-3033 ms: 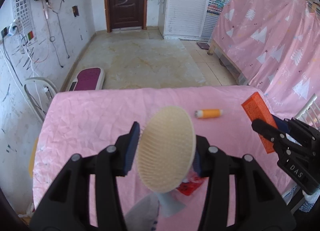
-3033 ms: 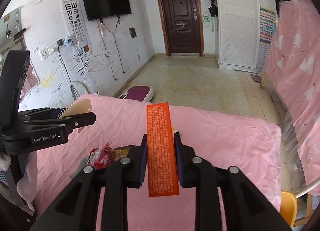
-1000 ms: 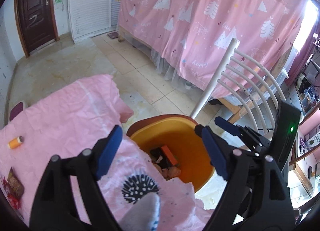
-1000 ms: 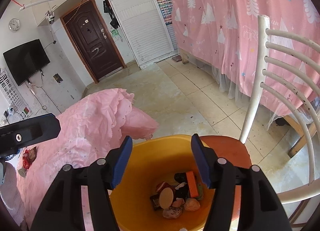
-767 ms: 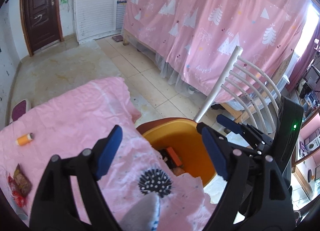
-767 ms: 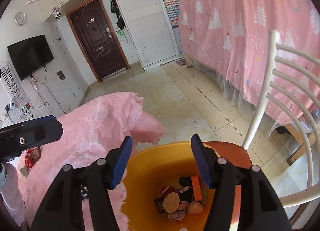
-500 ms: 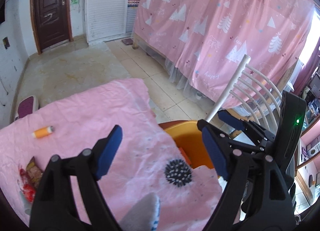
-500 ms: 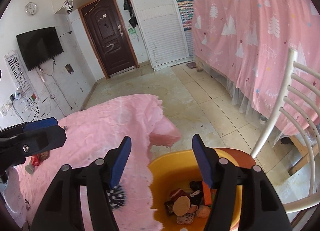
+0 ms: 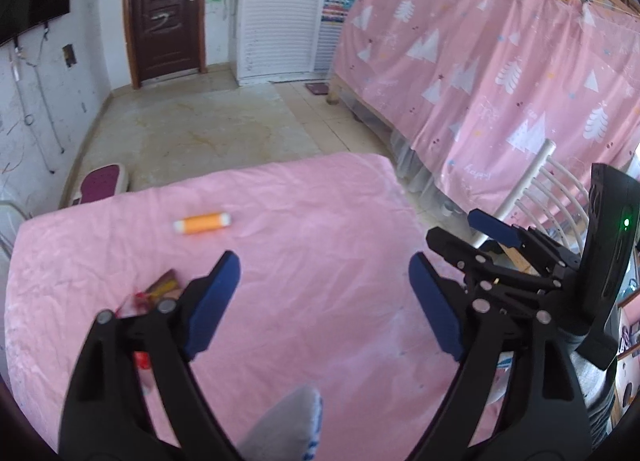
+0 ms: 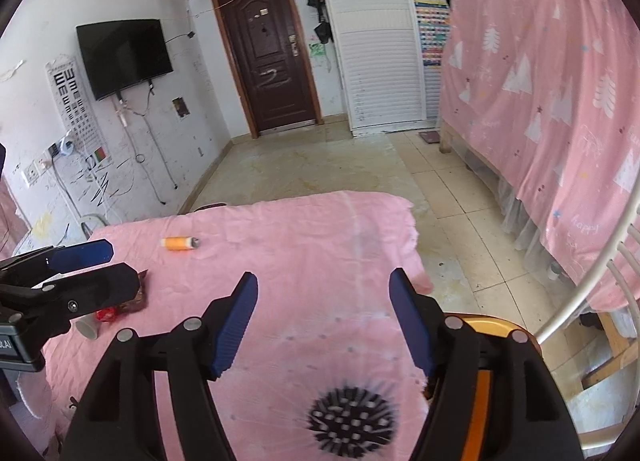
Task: Collect trash
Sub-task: 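Move both open grippers back over the pink bed, then grasp the grey plastic cone with the left gripper while the right gripper grasps the brown snack packet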
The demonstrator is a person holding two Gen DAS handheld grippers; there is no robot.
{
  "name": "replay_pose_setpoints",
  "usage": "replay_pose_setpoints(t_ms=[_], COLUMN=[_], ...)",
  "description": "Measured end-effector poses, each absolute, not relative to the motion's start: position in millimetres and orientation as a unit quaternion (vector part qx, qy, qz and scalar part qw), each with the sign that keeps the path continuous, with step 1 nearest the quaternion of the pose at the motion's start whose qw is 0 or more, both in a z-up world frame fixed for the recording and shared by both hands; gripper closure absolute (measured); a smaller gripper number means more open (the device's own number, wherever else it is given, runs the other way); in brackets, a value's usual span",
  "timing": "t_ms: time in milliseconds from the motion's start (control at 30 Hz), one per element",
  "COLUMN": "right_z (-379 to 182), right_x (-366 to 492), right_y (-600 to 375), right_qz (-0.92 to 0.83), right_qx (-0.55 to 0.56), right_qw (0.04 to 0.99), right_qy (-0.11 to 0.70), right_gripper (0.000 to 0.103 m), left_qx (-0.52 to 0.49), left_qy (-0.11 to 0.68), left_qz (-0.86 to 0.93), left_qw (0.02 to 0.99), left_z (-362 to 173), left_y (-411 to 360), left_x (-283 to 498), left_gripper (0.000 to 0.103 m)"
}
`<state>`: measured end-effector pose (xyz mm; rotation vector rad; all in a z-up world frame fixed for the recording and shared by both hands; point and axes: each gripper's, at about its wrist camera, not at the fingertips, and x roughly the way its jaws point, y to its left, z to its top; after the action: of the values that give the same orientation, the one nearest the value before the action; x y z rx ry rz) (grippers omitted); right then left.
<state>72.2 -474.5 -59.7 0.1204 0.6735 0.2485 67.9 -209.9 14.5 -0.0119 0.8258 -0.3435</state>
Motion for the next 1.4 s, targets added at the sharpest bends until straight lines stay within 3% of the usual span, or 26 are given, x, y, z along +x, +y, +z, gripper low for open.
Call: replay_pose_setpoints(t_ms=[433,667,900,1200,1400], right_z=[-56.1,-51.4,-52.1,-62.2,-68.2], right_x=[80.8,83.7,87.0,94.0,98.5], right_y=[-394.3,-368.2,-338.6,-312.4,-297.4], right_qz=[0.172,0.198,0.224,0.240,0.252], right_qx=[0.016,0.008,-0.006,-0.020,-0.034], right_qw=[0.925,0.920,0.912,0.902,0.895], right_qy=[0.337,0.337,0.342,0.357,0.367], right_gripper=[0.044,0.036,0.036,0.036,0.036], left_qx=[-0.017,-0.046,-0.061,-0.071,-0.069], left_qy=[0.395,0.412,0.426,0.455,0.468], left_qz=[-0.081,-0.038,-0.034,-0.034,-0.041], left_qw=[0.915,0.909,0.902,0.887,0.880], left_z=[6.2,-8.8,-22.4,-47.1,-57.1], left_y=[-137.6,-92.6,-73.4,-62.8,-62.4], left_x=[39.1,33.1,29.6,35.4,38.5], left_gripper=[0.016,0.016,0.017,0.030,0.053])
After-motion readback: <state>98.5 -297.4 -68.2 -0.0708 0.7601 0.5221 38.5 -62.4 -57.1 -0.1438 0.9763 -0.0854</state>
